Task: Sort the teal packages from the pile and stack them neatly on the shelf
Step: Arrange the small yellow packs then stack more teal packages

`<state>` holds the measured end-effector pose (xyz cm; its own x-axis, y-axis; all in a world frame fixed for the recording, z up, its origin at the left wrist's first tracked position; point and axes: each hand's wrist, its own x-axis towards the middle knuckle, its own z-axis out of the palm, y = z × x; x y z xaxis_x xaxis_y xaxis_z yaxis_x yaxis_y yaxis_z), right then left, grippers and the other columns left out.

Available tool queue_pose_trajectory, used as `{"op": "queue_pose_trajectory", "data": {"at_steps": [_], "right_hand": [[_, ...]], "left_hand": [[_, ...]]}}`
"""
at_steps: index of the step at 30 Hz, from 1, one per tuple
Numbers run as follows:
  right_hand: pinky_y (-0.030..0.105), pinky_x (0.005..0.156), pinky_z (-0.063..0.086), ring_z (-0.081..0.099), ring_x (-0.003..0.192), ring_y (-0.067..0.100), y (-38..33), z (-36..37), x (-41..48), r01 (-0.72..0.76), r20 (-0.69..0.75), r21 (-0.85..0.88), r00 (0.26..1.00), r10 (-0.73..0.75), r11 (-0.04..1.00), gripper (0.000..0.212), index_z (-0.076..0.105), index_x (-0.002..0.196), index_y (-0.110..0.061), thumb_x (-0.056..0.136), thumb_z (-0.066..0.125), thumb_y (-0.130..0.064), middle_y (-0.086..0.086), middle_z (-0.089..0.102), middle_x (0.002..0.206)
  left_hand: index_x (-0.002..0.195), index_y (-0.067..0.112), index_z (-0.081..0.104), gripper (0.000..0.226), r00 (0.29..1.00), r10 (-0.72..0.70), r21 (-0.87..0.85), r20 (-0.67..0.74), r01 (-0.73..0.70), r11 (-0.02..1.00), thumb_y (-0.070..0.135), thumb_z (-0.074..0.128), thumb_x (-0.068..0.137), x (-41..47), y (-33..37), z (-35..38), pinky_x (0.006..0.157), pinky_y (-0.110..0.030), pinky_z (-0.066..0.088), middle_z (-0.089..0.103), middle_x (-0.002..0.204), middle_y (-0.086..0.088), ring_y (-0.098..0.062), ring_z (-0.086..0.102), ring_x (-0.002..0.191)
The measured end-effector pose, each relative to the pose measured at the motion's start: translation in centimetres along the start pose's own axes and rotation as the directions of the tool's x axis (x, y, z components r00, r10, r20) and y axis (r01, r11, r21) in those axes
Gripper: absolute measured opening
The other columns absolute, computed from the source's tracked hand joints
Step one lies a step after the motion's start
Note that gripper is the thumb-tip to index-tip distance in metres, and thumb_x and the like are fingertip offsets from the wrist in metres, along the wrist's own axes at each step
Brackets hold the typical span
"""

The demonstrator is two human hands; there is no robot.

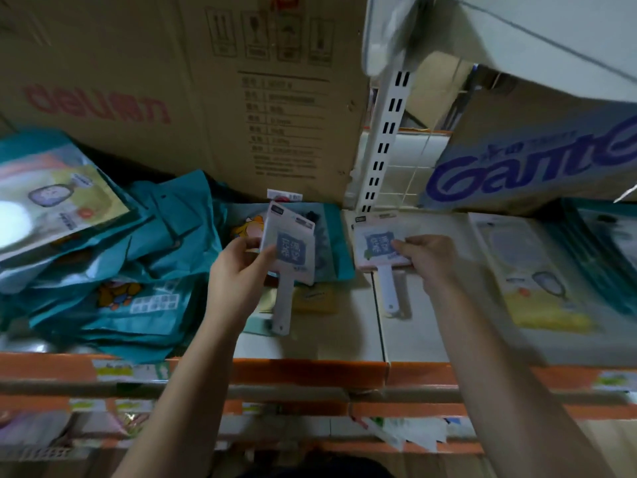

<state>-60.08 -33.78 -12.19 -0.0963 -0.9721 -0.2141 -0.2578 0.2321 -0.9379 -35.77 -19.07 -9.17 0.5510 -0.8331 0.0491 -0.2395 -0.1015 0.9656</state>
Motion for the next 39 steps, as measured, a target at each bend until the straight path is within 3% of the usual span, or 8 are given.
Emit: {"op": "queue_pose_trajectory", "data": {"at_steps": [4, 7, 13, 18, 24, 30, 35, 39], "right_hand": [[0.039, 0.065, 0.06, 0.072, 0.065, 0.018, 0.9, -0.4, 0.3, 0.051, -0.009, -0.115, 0.999, -0.053, 0.992, 0.017, 0.067, 0.066, -0.02, 0.073, 0.084, -0.021, 0.001, 0.072, 0.065], [0.047, 0.069, 0.06, 0.072, 0.069, 0.021, 1.1, -0.6, 0.3, 0.087, -0.024, -0.173, 0.995, -0.092, 0.981, 0.02, 0.066, 0.065, -0.023, 0.073, 0.084, -0.023, 0.004, 0.072, 0.071], [0.022, 0.053, 0.05, 0.062, 0.06, 0.003, 1.3, -0.3, 0.3, 0.172, -0.047, -0.427, 0.976, -0.211, 0.888, 0.023, 0.074, 0.081, -0.016, 0.076, 0.079, -0.038, -0.004, 0.069, 0.071], [0.039, 0.074, 0.056, 0.067, 0.078, 0.018, 1.2, -0.3, 0.3, 0.181, -0.012, -0.537, 0.975, -0.222, 0.824, 0.036, 0.074, 0.092, -0.01, 0.079, 0.075, -0.044, 0.006, 0.073, 0.087], [0.024, 0.067, 0.042, 0.058, 0.079, 0.011, 2.1, -2.7, -2.4, 0.289, 0.051, -0.554, 0.948, -0.315, 0.781, 0.031, 0.069, 0.105, -0.014, 0.091, 0.063, -0.041, -0.001, 0.068, 0.093], [0.035, 0.081, 0.048, 0.057, 0.096, 0.026, 4.9, -6.5, -7.2, 0.337, 0.06, -0.685, 0.909, -0.412, 0.645, 0.019, 0.071, 0.102, -0.011, 0.089, 0.062, -0.022, 0.007, 0.066, 0.102], [0.039, 0.093, 0.043, 0.053, 0.106, 0.029, 6.0, -6.8, -8.9, 0.377, 0.097, -0.73, 0.883, -0.459, 0.57, 0.022, 0.071, 0.107, -0.008, 0.088, 0.063, -0.016, 0.007, 0.064, 0.11], [0.038, 0.092, 0.045, 0.053, 0.106, 0.026, 6.2, -6.7, -9.1, 0.378, 0.071, -0.725, 0.873, -0.483, 0.576, 0.022, 0.071, 0.106, -0.01, 0.087, 0.063, -0.017, 0.006, 0.065, 0.11]], "left_hand": [[0.097, 0.023, 0.06, 0.005, 0.999, -0.026, -0.058, 0.025, 0.027, 0.998, 0.026, 0.061, 0.093, -0.7, 0.2, 1.2, 0.044, -0.011, 0.044, 0.072, 0.084, 0.005, -0.003, 0.069, 0.067], [0.098, 0.024, 0.06, 0.004, 0.999, -0.022, -0.074, 0.044, 0.025, 0.997, 0.025, 0.06, 0.094, -0.9, 0.3, 1.8, 0.045, -0.011, 0.045, 0.072, 0.087, 0.004, -0.004, 0.07, 0.068], [0.107, 0.02, 0.06, 0.014, 0.999, -0.012, -0.061, 0.052, 0.015, 0.998, 0.025, 0.059, 0.094, -1.4, 0.2, 2.6, 0.045, -0.009, 0.044, 0.071, 0.086, 0.007, -0.001, 0.069, 0.07], [0.1, 0.019, 0.061, 0.009, 0.996, -0.03, -0.074, 0.078, 0.035, 0.997, 0.024, 0.061, 0.093, -1.7, 0.1, 3.4, 0.049, -0.014, 0.048, 0.074, 0.077, 0.006, -0.006, 0.071, 0.067], [0.096, 0.014, 0.063, 0.006, 0.98, -0.12, -0.189, 0.156, 0.149, 0.971, 0.018, 0.061, 0.093, -0.6, 0.8, 6.4, 0.05, -0.017, 0.048, 0.071, 0.08, -0.002, -0.009, 0.066, 0.062], [0.101, 0.008, 0.06, 0.02, 0.962, -0.148, -0.196, 0.23, 0.194, 0.961, 0.027, 0.06, 0.094, 1.6, 1.3, 11.3, 0.07, -0.032, 0.059, 0.072, 0.093, -0.006, -0.018, 0.073, 0.08], [0.09, 0.011, 0.06, 0.015, 0.945, -0.219, -0.18, 0.242, 0.266, 0.947, 0.026, 0.063, 0.093, 2.1, 0.4, 13.6, 0.058, -0.024, 0.057, 0.072, 0.088, -0.008, -0.014, 0.073, 0.069], [0.09, 0.011, 0.062, 0.018, 0.966, -0.165, -0.055, 0.202, 0.179, 0.982, 0.028, 0.068, 0.089, 1.8, 0.1, 14.1, 0.058, -0.024, 0.058, 0.073, 0.085, -0.005, -0.011, 0.072, 0.066]]}}
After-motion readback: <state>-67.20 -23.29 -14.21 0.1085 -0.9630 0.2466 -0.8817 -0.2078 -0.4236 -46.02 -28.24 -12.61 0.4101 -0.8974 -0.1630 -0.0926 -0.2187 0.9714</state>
